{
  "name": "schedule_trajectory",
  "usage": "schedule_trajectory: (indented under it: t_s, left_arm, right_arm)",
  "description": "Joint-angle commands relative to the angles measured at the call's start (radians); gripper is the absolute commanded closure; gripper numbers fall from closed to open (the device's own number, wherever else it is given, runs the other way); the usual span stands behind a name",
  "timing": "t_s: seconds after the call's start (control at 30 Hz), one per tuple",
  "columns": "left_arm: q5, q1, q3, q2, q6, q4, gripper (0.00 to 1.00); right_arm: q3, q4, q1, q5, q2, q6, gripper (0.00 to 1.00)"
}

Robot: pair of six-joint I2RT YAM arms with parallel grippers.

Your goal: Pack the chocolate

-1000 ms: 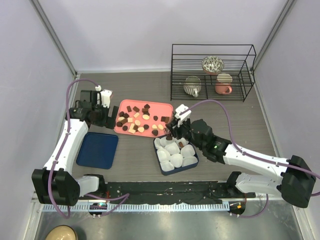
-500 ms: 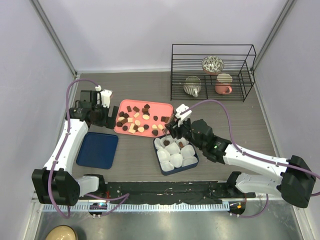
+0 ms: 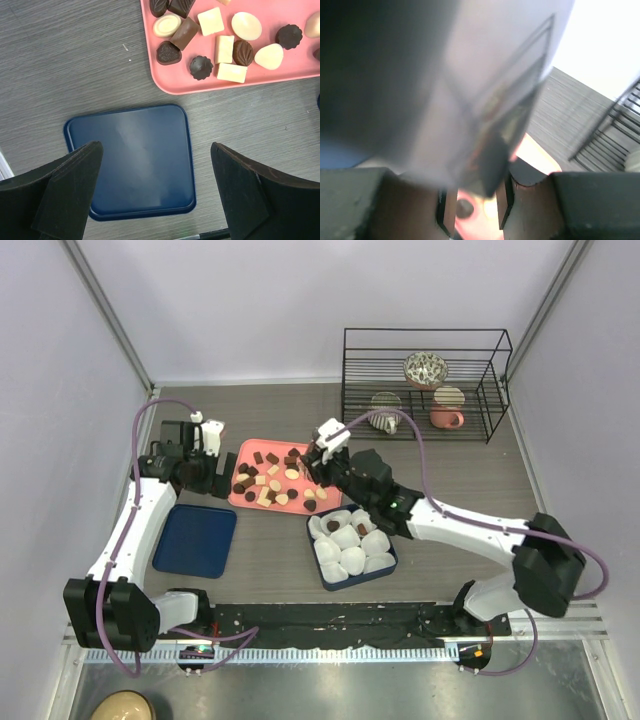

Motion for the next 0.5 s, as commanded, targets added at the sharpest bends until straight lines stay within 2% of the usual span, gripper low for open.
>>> schedule_trajectory:
  t_s: [0.0, 0.13, 0.37, 0.47]
  left_arm:
    - [0.008, 0.003, 0.017, -0.036, 0.015, -0.008, 0.05]
    - [0.003, 0.003, 0.013, -0.039, 0.020, -0.003, 0.05]
    - [0.005, 0.003, 0.002, -0.029, 0.027, 0.008, 0.06]
    - [0.000, 0.003, -0.006, -0.032, 0.035, 0.012, 0.06]
  right_arm:
    - [0.100, 0.122, -0.029, -0.043, 0.106, -0.026, 0.65]
    - [0.172, 0.158, -0.074, -0.069, 0.235, -0.018, 0.66]
    - [0.235, 0.178, -0.118, -0.097, 0.347, 0.004, 0.64]
    - [0.234, 0.178, -0.126, -0.086, 0.372, 0.004, 0.57]
